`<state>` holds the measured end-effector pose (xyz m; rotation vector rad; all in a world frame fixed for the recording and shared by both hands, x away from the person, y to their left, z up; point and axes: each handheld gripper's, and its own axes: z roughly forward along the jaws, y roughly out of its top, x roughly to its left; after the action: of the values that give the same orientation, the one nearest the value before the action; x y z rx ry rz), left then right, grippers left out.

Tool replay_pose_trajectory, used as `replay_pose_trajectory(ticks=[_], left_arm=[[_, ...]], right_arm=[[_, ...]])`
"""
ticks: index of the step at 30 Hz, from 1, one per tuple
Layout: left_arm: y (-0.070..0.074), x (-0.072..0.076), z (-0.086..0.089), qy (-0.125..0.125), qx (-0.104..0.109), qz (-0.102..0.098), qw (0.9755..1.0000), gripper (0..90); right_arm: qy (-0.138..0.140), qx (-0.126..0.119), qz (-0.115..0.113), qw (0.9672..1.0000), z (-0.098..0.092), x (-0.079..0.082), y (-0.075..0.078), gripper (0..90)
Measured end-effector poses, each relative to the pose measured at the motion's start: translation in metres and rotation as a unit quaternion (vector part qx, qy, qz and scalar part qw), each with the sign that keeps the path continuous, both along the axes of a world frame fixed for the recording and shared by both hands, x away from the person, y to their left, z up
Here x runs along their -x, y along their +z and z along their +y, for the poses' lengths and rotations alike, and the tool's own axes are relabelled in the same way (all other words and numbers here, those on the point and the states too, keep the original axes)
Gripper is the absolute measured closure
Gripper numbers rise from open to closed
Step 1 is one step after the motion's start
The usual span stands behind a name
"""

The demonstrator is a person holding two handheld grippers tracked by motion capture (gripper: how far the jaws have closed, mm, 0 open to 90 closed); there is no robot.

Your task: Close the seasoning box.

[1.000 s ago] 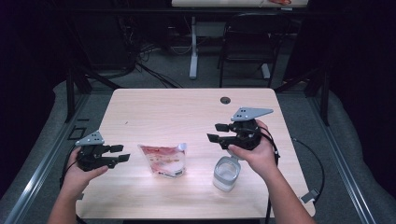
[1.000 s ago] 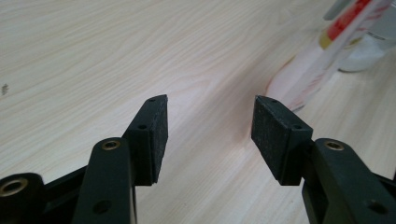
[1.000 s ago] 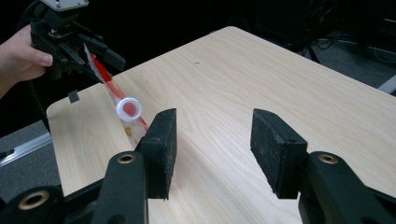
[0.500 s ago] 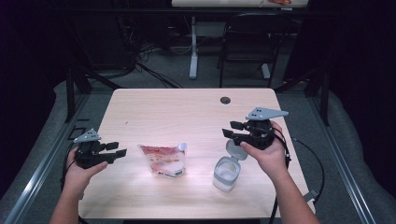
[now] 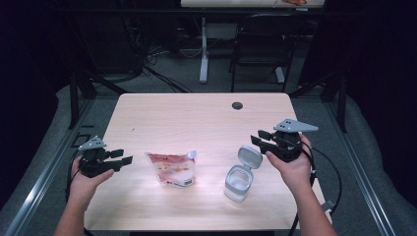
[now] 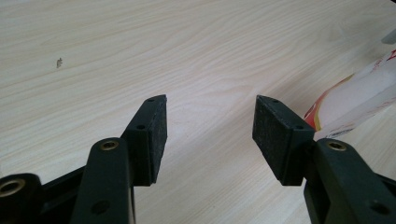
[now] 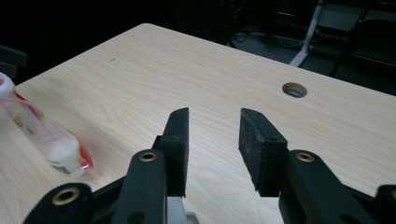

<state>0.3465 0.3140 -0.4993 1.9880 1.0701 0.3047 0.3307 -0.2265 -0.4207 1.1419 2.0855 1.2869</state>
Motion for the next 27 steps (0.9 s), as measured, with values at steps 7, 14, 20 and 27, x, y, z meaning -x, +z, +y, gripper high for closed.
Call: replay_pose_trajectory(ticks=[7,14,20,27], left_arm=[[0.000,0.000,0.000,-0.002,-0.003,0.000,1.0000,45.1],[0.000,0.000,-0.001,-0.004,-0.008,0.001,1.0000,45.1],[-0.001,0.000,-0.001,-0.002,-0.009,0.002,1.0000,45.1],[-0.002,-0.001,-0.001,-0.001,-0.009,0.002,1.0000,44.9]], right_arm=[[-0.015,-0.002,0.004,0.9999,-0.012,0.005,-0.009,73.8],[-0.033,0.002,0.009,0.9994,-0.019,0.008,-0.023,84.3],[-0.044,0.000,0.015,0.9989,-0.024,0.010,-0.030,90.0],[-0.046,-0.004,0.020,0.9987,-0.026,0.011,-0.036,90.0]])
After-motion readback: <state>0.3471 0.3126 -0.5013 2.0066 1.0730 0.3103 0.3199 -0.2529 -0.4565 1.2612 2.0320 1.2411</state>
